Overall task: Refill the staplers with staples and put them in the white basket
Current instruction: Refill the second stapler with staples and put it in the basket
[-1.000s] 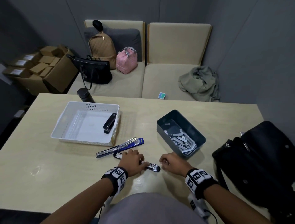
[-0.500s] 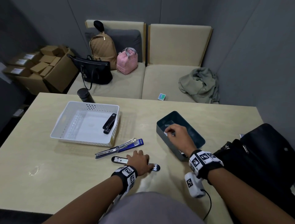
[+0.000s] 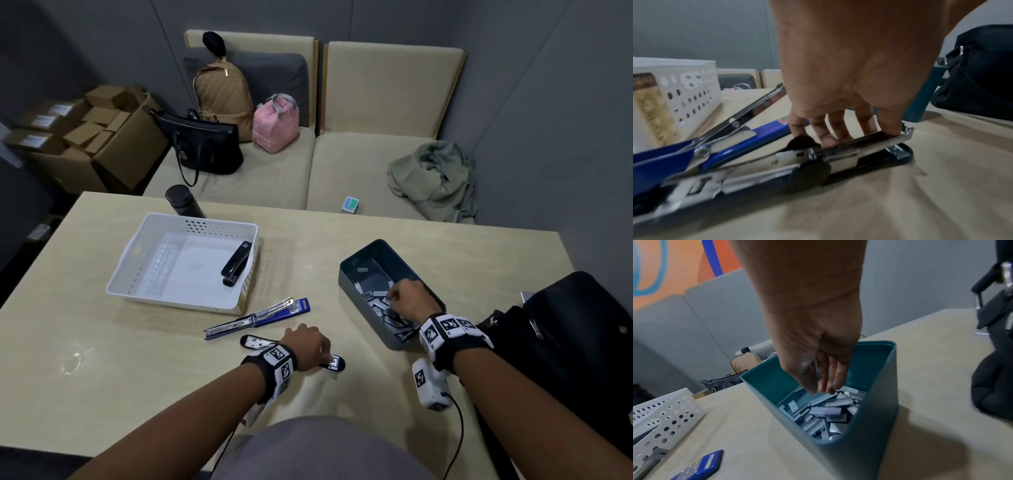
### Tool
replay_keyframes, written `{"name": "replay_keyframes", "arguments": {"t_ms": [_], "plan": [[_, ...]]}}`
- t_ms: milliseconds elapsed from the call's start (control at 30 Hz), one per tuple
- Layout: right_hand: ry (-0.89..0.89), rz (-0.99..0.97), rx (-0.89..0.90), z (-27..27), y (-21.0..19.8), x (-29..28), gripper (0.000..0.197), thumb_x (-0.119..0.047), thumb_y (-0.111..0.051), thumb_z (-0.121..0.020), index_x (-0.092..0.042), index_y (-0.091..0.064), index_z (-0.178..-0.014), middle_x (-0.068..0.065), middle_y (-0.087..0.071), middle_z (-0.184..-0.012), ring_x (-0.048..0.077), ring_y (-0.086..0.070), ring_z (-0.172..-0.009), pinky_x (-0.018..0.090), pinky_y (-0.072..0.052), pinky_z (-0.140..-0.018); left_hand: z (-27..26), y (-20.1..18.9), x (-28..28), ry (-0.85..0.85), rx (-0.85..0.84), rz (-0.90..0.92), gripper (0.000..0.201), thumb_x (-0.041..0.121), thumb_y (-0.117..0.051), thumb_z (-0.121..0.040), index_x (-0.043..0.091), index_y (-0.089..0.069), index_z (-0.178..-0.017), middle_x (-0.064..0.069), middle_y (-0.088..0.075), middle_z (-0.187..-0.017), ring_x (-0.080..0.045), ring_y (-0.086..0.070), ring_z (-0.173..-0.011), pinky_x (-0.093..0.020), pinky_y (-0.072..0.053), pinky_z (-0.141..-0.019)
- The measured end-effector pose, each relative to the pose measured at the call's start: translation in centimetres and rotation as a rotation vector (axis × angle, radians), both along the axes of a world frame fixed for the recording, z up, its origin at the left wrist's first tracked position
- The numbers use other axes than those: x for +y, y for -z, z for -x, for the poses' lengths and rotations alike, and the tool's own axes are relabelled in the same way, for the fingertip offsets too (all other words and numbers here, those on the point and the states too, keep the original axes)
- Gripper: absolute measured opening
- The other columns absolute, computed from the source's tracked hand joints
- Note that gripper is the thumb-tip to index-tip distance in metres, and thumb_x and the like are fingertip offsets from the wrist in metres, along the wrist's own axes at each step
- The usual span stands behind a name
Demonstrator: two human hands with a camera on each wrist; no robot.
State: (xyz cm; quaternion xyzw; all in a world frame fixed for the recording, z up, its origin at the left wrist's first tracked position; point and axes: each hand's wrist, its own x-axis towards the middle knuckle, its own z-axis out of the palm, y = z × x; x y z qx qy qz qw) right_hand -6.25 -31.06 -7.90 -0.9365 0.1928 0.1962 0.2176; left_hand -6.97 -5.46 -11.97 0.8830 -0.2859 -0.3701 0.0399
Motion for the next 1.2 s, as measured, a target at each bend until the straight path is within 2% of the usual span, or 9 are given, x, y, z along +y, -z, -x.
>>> {"name": "replay_keyframes", "arguments": {"t_ms": [167,267,400,500,633,800,967,1067,1200], "plan": [[-0.101,0.104,0.007,-1.5,0.5,1.1,0.025,-0.004,-0.062,-0.083,-0.006,-0.071,-0.106,0.016,-0.07,-0.109,0.035,-0.067,-0.097,0.041,-0.057,-0.08,-0.3,-0.5,-0.9,0.061,-0.017,-0.049,0.036,0.05,-0.052,-0.094,0.022,-0.072,-0.104,-0.012,-0.055,-0.119,-0.033,-0.047,-0.113,-0.042,-0.039,-0.093],[-0.198,0.2,0.002,-2.1,0.7,1.0,0.029,0.002,-0.055,-0.085,-0.005,-0.068,-0.11,0.016,-0.068,-0.112,0.036,-0.067,-0.098,0.042,-0.056,-0.079,-0.3,-0.4,-0.7,0.016,0.015,-0.039,0.037,0.052,-0.054,-0.093,0.022,-0.071,-0.105,-0.01,-0.054,-0.12,-0.032,-0.057,-0.106,-0.038,-0.044,-0.087],[-0.358,0.277,0.069,-2.4,1.7,0.8,0.028,-0.005,-0.051,-0.088,-0.009,-0.066,-0.11,0.014,-0.065,-0.115,0.035,-0.066,-0.099,0.042,-0.056,-0.079,-0.1,-0.2,-0.3,-0.003,0.031,-0.051,0.037,0.05,-0.052,-0.094,0.021,-0.069,-0.109,-0.01,-0.056,-0.12,-0.034,-0.06,-0.103,-0.037,-0.045,-0.084],[-0.366,0.313,0.131,-2.4,2.6,1.1,0.028,-0.008,-0.052,-0.092,-0.009,-0.063,-0.118,0.015,-0.057,-0.123,0.036,-0.064,-0.105,0.043,-0.054,-0.084,0.0,0.1,-0.1,0.008,0.041,-0.031,0.039,0.051,-0.05,-0.096,0.019,-0.068,-0.109,-0.011,-0.055,-0.12,-0.035,-0.06,-0.102,-0.039,-0.046,-0.083],[-0.373,0.357,0.14,-2.6,3.6,1.4,0.028,-0.004,-0.05,-0.093,-0.004,-0.06,-0.119,0.016,-0.05,-0.129,0.034,-0.059,-0.113,0.042,-0.051,-0.085,0.0,0.5,0.2,0.019,0.032,-0.002,0.04,0.053,-0.05,-0.095,0.02,-0.068,-0.108,-0.011,-0.055,-0.117,-0.035,-0.061,-0.099,-0.038,-0.045,-0.079],[-0.461,0.387,0.081,-2.1,4.1,0.4,0.029,-0.003,-0.049,-0.092,-0.007,-0.056,-0.12,0.012,-0.056,-0.127,0.031,-0.053,-0.118,0.041,-0.047,-0.091,-0.2,0.7,0.2,0.032,0.049,0.003,0.042,0.054,-0.049,-0.095,0.019,-0.067,-0.109,-0.012,-0.054,-0.117,-0.036,-0.06,-0.1,-0.037,-0.043,-0.078],[-0.428,0.315,0.134,-1.1,4.5,-0.5,0.025,-0.004,-0.056,-0.09,-0.003,-0.063,-0.114,0.016,-0.052,-0.124,0.034,-0.057,-0.113,0.042,-0.052,-0.088,-0.5,0.4,0.0,0.042,0.085,-0.014,0.044,0.056,-0.047,-0.096,0.018,-0.067,-0.108,-0.013,-0.053,-0.117,-0.036,-0.059,-0.101,-0.036,-0.04,-0.076],[-0.354,0.234,0.103,-0.8,4.0,-0.6,0.02,-0.007,-0.057,-0.092,-0.001,-0.067,-0.108,0.018,-0.054,-0.121,0.035,-0.062,-0.105,0.041,-0.053,-0.086,-0.8,0.2,-0.2,0.042,0.108,-0.017,0.044,0.057,-0.048,-0.095,0.019,-0.068,-0.106,-0.012,-0.053,-0.117,-0.035,-0.059,-0.102,-0.036,-0.041,-0.078],[-0.248,0.141,0.003,-0.4,3.2,-1.0,0.029,-0.002,-0.051,-0.093,-0.008,-0.063,-0.118,0.016,-0.054,-0.121,0.033,-0.061,-0.106,0.037,-0.048,-0.086,-0.9,0.1,-0.3,0.015,0.125,-0.013,0.042,0.055,-0.048,-0.095,0.018,-0.068,-0.103,-0.011,-0.054,-0.116,-0.035,-0.059,-0.101,-0.035,-0.042,-0.077]]}}
